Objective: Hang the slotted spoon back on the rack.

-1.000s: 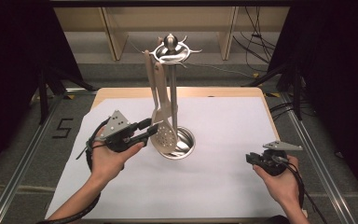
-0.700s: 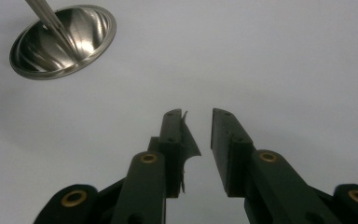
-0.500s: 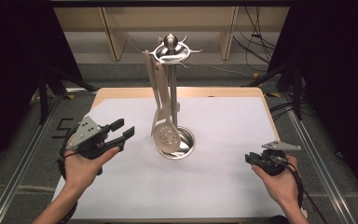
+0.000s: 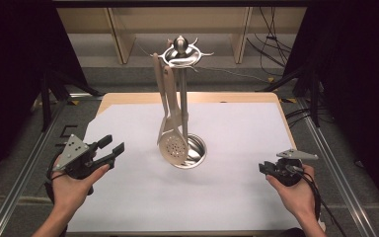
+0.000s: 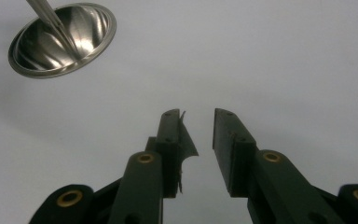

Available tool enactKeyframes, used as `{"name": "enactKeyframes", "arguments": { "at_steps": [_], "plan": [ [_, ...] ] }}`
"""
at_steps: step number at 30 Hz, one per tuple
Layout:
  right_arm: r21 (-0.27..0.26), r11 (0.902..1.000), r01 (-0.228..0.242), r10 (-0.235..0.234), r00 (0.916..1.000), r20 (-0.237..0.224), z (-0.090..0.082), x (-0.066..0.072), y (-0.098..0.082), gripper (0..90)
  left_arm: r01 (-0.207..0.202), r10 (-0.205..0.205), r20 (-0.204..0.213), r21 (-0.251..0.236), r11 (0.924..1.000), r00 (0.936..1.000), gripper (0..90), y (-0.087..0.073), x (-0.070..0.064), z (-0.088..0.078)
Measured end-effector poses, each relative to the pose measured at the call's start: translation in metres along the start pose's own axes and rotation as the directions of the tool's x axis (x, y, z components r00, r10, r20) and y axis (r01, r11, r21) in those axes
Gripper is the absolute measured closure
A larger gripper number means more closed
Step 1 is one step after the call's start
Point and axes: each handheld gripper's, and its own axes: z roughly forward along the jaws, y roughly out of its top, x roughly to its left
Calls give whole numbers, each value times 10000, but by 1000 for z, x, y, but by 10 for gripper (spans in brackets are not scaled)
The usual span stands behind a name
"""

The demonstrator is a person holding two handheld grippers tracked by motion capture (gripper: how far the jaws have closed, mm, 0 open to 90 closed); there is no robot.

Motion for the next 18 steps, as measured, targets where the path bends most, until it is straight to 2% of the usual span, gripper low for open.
{"name": "enactKeyframes", "arguments": {
  "at_steps": [6,7,8,9,12,14,15,16,18],
  "plan": [
    [10,10000,90,-90,9999,82,1,1,0,714,104,-95,-264,352,9993,9996,472,-29,6,-5],
    [-146,9974,700,-698,9975,122,2,-3,0,712,99,-87,-288,409,9991,9995,472,-33,7,-5],
    [-82,9994,338,-338,9994,-3,2,-1,0,709,137,-122,-312,467,9988,9994,472,-37,8,-5],
    [-38,9983,585,-584,9981,186,1,-2,0,705,211,-191,-366,545,9983,9991,471,-41,9,-5],
    [-114,9986,522,-521,9986,123,3,-1,0,693,284,-253,-446,697,9972,9987,470,-50,12,-5],
    [-56,9990,444,-444,9990,14,5,0,-1,685,380,-348,-517,623,9973,9981,469,-55,13,-4],
    [-101,9977,675,-674,9977,72,5,-2,-1,679,405,-367,-582,655,9970,9976,469,-57,13,-4],
    [-40,9991,421,-421,9991,13,5,0,-1,671,400,-358,-618,691,9968,9974,469,-60,12,-3],
    [-72,9991,414,-414,9991,-45,5,0,-1,663,342,-296,-633,734,9967,9976,469,-64,11,-1]
  ]
}}
